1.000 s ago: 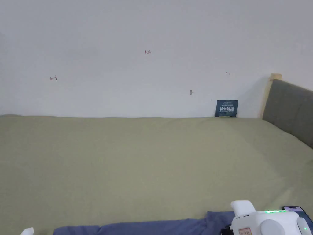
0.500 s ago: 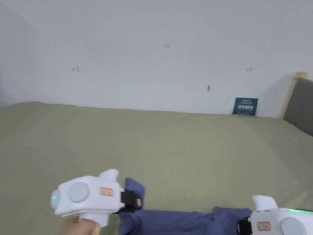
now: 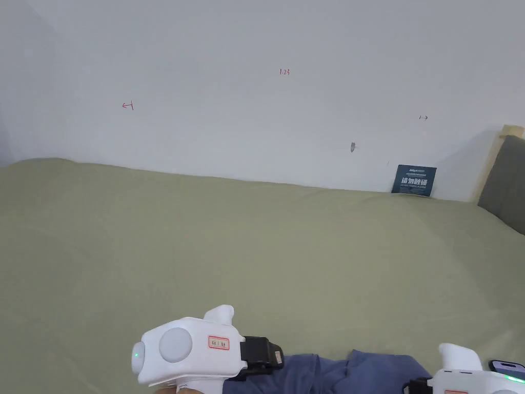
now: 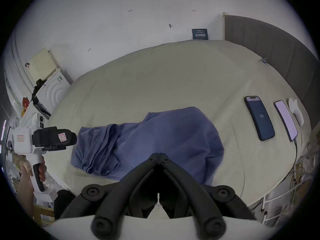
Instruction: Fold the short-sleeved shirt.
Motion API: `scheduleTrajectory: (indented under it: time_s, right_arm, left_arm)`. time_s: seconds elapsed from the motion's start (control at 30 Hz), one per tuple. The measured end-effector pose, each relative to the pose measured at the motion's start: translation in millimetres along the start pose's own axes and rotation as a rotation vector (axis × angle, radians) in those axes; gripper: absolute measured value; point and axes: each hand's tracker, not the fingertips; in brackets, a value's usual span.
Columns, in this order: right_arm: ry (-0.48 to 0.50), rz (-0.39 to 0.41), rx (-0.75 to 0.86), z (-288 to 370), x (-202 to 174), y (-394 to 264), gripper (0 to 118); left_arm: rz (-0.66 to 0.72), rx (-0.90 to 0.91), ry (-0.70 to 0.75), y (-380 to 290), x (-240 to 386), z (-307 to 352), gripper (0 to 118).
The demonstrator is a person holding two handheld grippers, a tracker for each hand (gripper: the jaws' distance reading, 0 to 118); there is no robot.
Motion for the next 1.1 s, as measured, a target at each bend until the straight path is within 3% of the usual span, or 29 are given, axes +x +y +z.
scheduleTrajectory:
  time_s: [0.13, 0.23, 0.33, 0.43, 0.57, 0.63, 0.9, 0.93, 0.97, 1.0, 1.03, 1.1]
  right_arm:
    - [-0.013, -0.040, 0.030, 2.2, 6.5, -3.6, 0]
    - [-0.020, -0.030, 0.029, -1.0, 5.4, -5.2, 0]
    - [-0.028, -0.013, 0.020, -6.0, 2.9, -6.5, 0]
    - [-0.008, -0.016, 0.008, -8.7, 1.5, -8.6, 0]
    - [-0.027, 0.027, -0.008, -15.4, -2.4, -10.5, 0]
    - [-0.020, 0.030, -0.012, -15.6, -3.5, -10.8, 0]
    - [0.006, 0.039, -0.008, -13.8, -10.5, -11.1, 0]
    - [0.009, 0.040, -0.009, -13.8, -10.7, -11.9, 0]
    - [0.013, 0.048, -0.010, -13.8, -10.8, -13.2, 0]
    - [0.012, 0.058, -0.009, -14.3, -10.8, -14.6, 0]
    - [0.011, 0.065, -0.009, -15.4, -9.9, -15.2, 0]
    - [0.016, 0.066, -0.017, -16.1, -8.0, -15.7, 0]
  left_arm:
    - [0.065, -0.067, 0.010, -5.1, -3.4, -31.0, 15]
    - [0.050, -0.166, -0.006, -26.4, 4.9, -68.1, 15]
    - [0.069, -0.211, 0.074, -48.8, 10.4, -104.5, 11]
    - [0.216, -0.135, 0.001, -43.8, 4.0, -95.4, 8]
    - [0.033, -0.098, 0.022, -26.5, 6.6, -52.7, 6]
    - [-0.007, -0.063, -0.045, -13.3, -4.5, -18.8, 5]
    - [0.041, -0.057, 0.003, 3.6, -90.2, 55.7, 6]
    - [0.062, -0.054, 0.011, 4.8, -98.7, 55.3, 13]
    - [0.106, -0.067, -0.009, 4.3, -108.4, 56.1, 31]
    - [0.151, -0.071, -0.038, 2.7, -118.9, 56.9, 63]
    - [0.205, -0.064, -0.051, 0.4, -128.1, 55.0, 105]
    - [0.257, -0.080, -0.078, -4.1, -139.0, 45.5, 111]
